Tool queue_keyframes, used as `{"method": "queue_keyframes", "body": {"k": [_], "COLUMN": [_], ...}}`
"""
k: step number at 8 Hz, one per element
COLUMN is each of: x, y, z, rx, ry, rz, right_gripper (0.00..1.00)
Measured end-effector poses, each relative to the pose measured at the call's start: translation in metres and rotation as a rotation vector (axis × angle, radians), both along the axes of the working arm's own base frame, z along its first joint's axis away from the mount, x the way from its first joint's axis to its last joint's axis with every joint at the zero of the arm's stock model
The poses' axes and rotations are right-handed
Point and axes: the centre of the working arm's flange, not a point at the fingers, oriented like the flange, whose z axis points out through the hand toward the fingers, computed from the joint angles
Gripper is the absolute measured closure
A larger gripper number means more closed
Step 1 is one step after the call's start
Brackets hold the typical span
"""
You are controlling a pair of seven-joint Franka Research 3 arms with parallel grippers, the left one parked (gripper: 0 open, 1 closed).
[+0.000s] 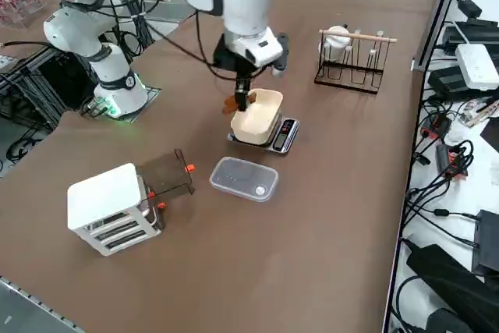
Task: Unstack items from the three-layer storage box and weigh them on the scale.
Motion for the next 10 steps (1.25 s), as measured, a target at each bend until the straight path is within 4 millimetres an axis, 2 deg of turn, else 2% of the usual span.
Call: {"method": "queue_keyframes", "body": {"k": [1,2,4,5,7,8,9,10], "x": [0.003,0.004,0.008,0.009,0.010,0.011,0.011,0.008], "y": [0.028,0.044,0.042,0.038,0.038,0.037,0.030,0.012], "z": [-0.015,-0.028,-0.039,-0.041,-0.041,-0.040,-0.037,-0.033], "rx": [0.001,-0.007,-0.011,-0.013,-0.013,-0.014,-0.025,-0.061], "ry": [0.028,0.048,0.039,0.035,0.034,0.030,0.030,0.036], "rz": [-0.038,-0.056,-0.069,-0.075,-0.077,-0.078,-0.078,-0.027], "right_gripper": [0.63,0.63,0.60,0.45,0.08,0.00,0.04,0.13]}}
